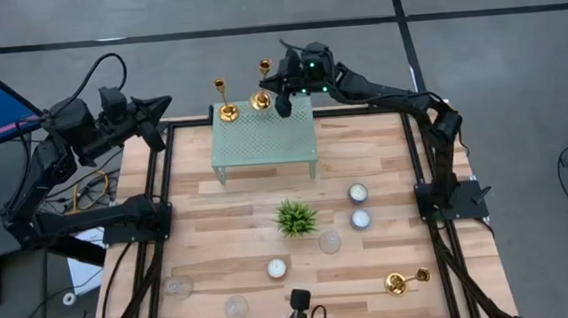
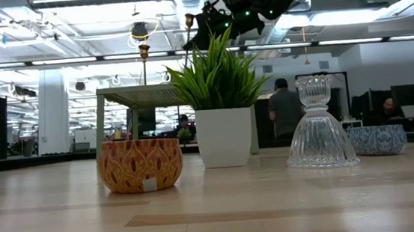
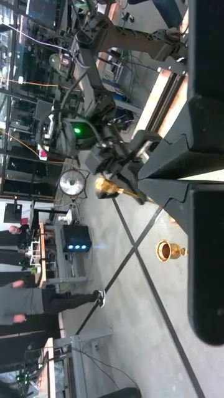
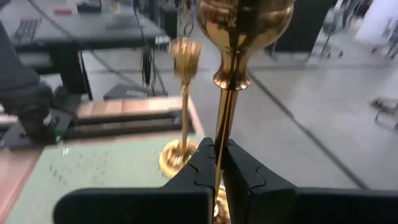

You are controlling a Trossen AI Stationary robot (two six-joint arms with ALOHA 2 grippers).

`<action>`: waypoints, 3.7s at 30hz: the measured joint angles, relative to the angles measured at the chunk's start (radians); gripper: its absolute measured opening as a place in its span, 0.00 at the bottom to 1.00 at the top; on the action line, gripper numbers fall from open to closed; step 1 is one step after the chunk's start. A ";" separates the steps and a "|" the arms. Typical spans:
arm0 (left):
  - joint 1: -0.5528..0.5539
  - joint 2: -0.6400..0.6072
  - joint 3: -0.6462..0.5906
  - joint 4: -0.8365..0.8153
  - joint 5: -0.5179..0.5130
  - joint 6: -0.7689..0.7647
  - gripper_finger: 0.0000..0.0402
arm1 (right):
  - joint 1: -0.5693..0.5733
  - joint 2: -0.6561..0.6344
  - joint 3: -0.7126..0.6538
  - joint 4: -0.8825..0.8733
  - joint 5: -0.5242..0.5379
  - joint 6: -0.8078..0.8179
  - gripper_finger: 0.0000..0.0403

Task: Pick & Place candle stick holders
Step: Put the top gold candle holder on the shelf aligned with the other gold candle holder, then put the gold candle holder on the shelf aligned with the other gold candle holder

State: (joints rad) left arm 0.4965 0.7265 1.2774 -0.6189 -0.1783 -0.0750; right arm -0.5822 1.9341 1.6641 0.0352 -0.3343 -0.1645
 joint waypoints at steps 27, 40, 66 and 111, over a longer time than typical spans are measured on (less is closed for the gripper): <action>0.000 0.000 0.000 0.018 0.000 0.000 0.02 | 0.027 0.017 0.001 -0.053 0.074 -0.054 0.00; 0.000 0.000 0.000 0.023 0.000 0.000 0.02 | 0.032 0.017 0.001 -0.051 0.132 -0.066 0.00; 0.000 0.000 0.000 0.030 0.000 -0.008 0.02 | 0.056 0.069 0.010 -0.049 0.130 -0.023 0.00; 0.000 0.000 0.000 0.044 0.000 -0.008 0.02 | 0.050 0.078 0.055 -0.224 0.179 -0.026 0.61</action>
State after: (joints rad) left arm 0.4969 0.7265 1.2774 -0.5751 -0.1783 -0.0827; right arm -0.5323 2.0126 1.7191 -0.1888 -0.1555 -0.1902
